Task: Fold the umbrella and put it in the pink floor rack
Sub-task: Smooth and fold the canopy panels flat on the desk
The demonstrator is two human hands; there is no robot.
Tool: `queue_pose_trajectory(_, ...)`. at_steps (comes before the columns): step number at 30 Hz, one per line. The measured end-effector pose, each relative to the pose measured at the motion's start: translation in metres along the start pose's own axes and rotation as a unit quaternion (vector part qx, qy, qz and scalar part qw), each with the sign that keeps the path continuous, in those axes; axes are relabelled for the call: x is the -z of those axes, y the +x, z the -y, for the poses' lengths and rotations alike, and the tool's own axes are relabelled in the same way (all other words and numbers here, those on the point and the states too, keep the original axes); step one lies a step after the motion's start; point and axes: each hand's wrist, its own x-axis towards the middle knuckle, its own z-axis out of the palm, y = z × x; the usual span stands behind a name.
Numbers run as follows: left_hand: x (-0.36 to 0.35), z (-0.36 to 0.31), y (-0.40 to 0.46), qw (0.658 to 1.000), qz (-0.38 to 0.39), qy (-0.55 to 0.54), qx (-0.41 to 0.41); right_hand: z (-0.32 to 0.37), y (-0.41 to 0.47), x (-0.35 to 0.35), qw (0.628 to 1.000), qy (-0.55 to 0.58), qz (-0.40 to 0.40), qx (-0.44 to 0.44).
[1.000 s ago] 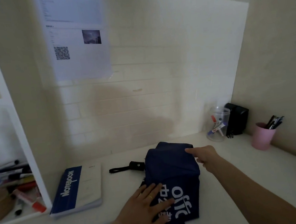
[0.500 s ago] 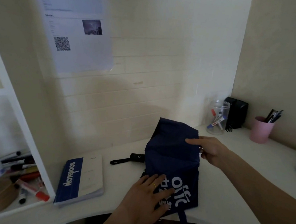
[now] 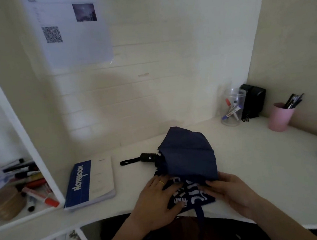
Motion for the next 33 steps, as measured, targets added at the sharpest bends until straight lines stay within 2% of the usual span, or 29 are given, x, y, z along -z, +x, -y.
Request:
queue_pose_trajectory(2, 0.012, -0.007, 0.007, 0.986, -0.098, -0.086, 0.100, -0.004, 0.001, 0.004, 1.000, -0.011, 0.007, 0.010)
queue_pose_trajectory(4, 0.023, -0.010, 0.019, 0.946, -0.156, -0.203, 0.199, -0.006, 0.001, 0.005, 1.000, -0.015, 0.012, 0.018)
queue_pose_trajectory(6, 0.026, -0.008, 0.031, 0.907, -0.135, -0.301, 0.263, -0.008, 0.001, 0.006, 0.999, -0.017, 0.015, 0.027)
queue_pose_trajectory(10, 0.022, -0.003, 0.040, 0.886, -0.071, -0.370, 0.272, -0.010, 0.001, 0.006, 0.999, -0.014, 0.015, 0.032)
queue_pose_trajectory(13, 0.028, -0.003, 0.041, 0.803, -0.091, -0.502, 0.308, -0.011, 0.002, 0.007, 0.999, -0.018, 0.010, 0.035)
queue_pose_trajectory(14, 0.031, -0.004, 0.041, 0.788, -0.092, -0.529, 0.301, -0.011, 0.002, 0.007, 0.999, -0.022, 0.007, 0.035)
queue_pose_trajectory(15, 0.032, -0.005, 0.039, 0.790, -0.082, -0.533, 0.293, -0.010, 0.001, 0.006, 0.999, -0.026, 0.006, 0.034)
queue_pose_trajectory(19, 0.042, -0.009, 0.023, 0.837, -0.031, -0.479, 0.262, -0.004, -0.002, 0.003, 0.999, -0.004, 0.022, 0.026)
queue_pose_trajectory(21, 0.045, -0.015, 0.014, 0.839, -0.010, -0.480, 0.255, -0.003, -0.003, 0.001, 1.000, 0.010, 0.020, 0.014)
queue_pose_trajectory(24, 0.042, -0.024, 0.008, 0.835, -0.028, -0.487, 0.255, -0.003, -0.002, -0.001, 1.000, 0.018, -0.012, 0.012)
queue_pose_trajectory(27, 0.029, -0.020, 0.005, 0.877, -0.059, -0.402, 0.257, -0.005, -0.003, -0.004, 0.999, 0.007, -0.027, 0.026)
queue_pose_trajectory(33, 0.015, -0.019, -0.010, 0.908, -0.041, -0.319, 0.270, -0.013, -0.001, -0.004, 0.994, -0.044, -0.074, 0.060)
